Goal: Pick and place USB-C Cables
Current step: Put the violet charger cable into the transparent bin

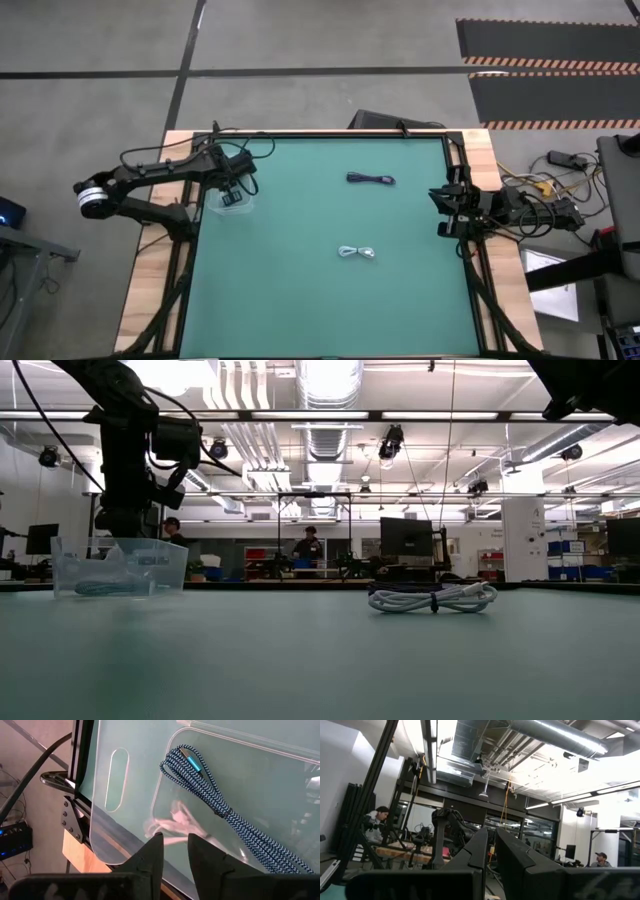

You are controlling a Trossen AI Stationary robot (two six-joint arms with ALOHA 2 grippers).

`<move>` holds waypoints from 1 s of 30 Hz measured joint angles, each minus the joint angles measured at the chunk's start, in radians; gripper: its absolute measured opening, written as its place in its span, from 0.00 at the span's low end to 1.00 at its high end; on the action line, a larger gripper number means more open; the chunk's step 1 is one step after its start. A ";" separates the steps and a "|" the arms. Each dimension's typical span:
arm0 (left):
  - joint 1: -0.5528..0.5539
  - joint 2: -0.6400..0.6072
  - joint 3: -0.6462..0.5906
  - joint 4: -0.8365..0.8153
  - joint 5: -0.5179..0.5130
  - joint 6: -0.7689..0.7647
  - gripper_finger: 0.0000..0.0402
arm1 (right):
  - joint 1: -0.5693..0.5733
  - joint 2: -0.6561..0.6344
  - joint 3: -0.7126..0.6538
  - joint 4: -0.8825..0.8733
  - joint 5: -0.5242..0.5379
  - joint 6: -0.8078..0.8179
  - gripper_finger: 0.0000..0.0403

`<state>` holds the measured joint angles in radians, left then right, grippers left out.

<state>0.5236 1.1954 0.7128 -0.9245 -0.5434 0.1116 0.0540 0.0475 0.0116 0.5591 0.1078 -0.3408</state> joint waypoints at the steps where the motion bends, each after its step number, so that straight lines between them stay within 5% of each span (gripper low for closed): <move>1: 0.000 0.000 0.000 0.000 0.000 0.000 0.18 | 0.000 0.000 0.000 0.000 0.000 0.000 0.07; 14: -0.001 0.000 0.019 -0.001 0.000 -0.001 0.19 | 0.000 0.000 0.000 0.003 0.000 0.000 0.07; 30: -0.061 0.000 0.189 -0.004 0.022 -0.029 0.19 | 0.000 0.000 0.000 0.000 0.001 -0.001 0.07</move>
<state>0.4626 1.1950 0.9016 -0.9280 -0.5213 0.0825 0.0536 0.0475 0.0116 0.5594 0.1092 -0.3416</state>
